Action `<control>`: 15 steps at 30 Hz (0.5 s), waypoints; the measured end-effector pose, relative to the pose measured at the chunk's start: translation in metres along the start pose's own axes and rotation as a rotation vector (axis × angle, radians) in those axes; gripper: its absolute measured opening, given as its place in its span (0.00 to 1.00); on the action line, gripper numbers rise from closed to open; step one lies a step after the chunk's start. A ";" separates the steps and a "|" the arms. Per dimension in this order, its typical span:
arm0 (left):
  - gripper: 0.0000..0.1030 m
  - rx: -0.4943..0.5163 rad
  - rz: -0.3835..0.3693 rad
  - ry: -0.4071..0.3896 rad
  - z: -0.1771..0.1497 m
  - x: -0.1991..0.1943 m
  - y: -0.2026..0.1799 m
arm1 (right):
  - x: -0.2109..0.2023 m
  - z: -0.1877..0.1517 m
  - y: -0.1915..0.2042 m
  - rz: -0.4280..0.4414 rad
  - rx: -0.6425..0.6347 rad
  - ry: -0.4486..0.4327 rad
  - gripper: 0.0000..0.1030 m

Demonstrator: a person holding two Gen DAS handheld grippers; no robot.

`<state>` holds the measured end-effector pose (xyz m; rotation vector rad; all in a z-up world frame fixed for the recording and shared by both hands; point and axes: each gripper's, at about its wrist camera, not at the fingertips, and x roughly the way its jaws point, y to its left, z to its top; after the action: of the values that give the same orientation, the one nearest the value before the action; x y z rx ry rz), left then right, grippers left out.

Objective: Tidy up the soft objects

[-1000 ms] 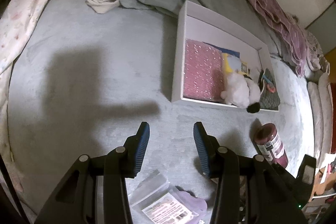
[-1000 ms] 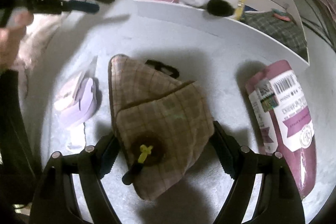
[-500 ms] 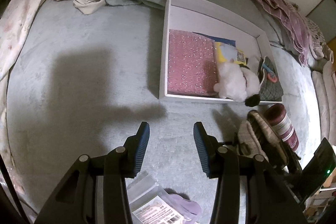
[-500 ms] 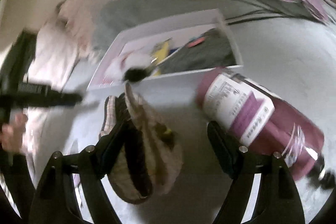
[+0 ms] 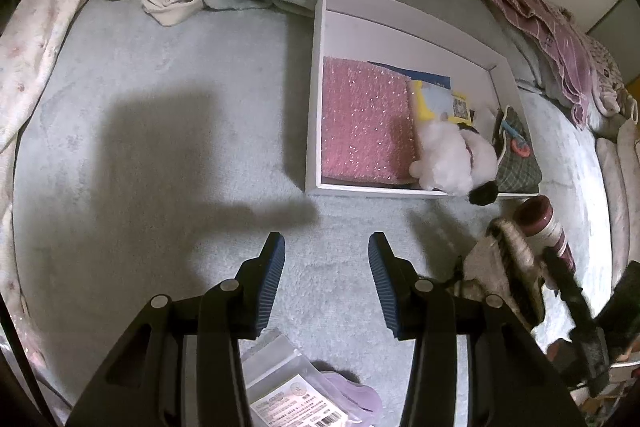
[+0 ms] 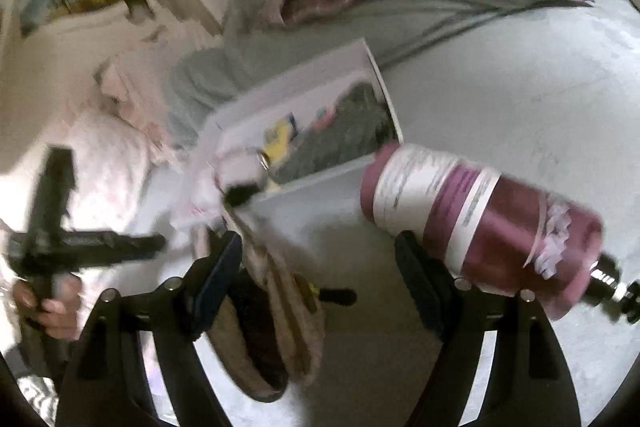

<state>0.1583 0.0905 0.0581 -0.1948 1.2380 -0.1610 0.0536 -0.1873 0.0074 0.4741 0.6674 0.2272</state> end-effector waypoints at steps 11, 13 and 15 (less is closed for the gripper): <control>0.42 0.039 0.013 0.000 -0.001 0.000 -0.010 | 0.011 -0.044 0.083 -0.086 -0.539 0.095 0.78; 0.42 0.029 0.017 0.000 -0.001 0.000 -0.008 | 0.016 -0.056 0.096 -0.202 -0.661 0.072 0.77; 0.42 0.018 0.016 0.000 -0.001 0.000 -0.005 | 0.022 -0.059 0.095 -0.325 -0.710 0.048 0.77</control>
<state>0.1575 0.0852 0.0591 -0.1691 1.2371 -0.1581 0.0276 -0.0760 0.0019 -0.3205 0.6522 0.1535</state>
